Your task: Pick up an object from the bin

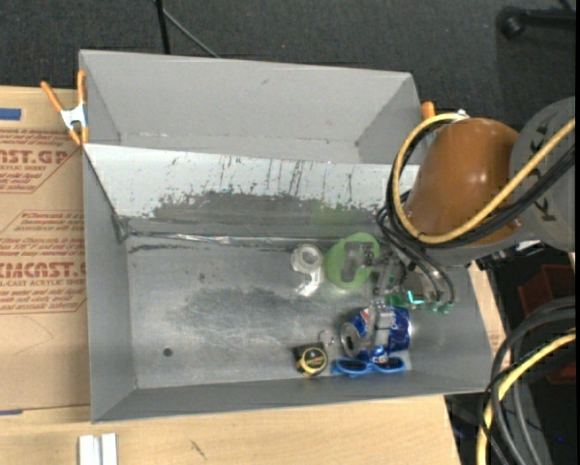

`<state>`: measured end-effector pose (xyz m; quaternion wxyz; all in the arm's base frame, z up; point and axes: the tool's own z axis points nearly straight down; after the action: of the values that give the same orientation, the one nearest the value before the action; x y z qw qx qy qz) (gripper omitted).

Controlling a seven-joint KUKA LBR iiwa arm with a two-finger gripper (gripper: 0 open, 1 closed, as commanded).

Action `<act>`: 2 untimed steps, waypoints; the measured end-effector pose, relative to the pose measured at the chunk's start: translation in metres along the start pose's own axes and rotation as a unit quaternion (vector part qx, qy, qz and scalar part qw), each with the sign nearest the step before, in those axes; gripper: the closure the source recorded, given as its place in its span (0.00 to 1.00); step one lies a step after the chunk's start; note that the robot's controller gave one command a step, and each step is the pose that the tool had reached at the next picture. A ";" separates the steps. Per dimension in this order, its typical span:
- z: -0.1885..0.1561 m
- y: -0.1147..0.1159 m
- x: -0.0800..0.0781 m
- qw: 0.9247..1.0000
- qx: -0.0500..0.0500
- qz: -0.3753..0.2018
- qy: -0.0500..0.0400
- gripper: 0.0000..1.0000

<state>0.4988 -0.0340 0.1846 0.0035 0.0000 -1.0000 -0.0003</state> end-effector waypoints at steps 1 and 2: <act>0.119 -0.096 0.000 0.997 0.001 -0.072 -0.001 0.00; 0.084 -0.080 0.016 0.996 0.000 -0.084 -0.004 0.00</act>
Offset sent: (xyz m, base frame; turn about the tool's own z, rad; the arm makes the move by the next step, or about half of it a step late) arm 0.0010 -0.0939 -0.1146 -0.1497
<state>0.4817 -0.1141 0.1011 -0.0001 0.0836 -0.9965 -0.0002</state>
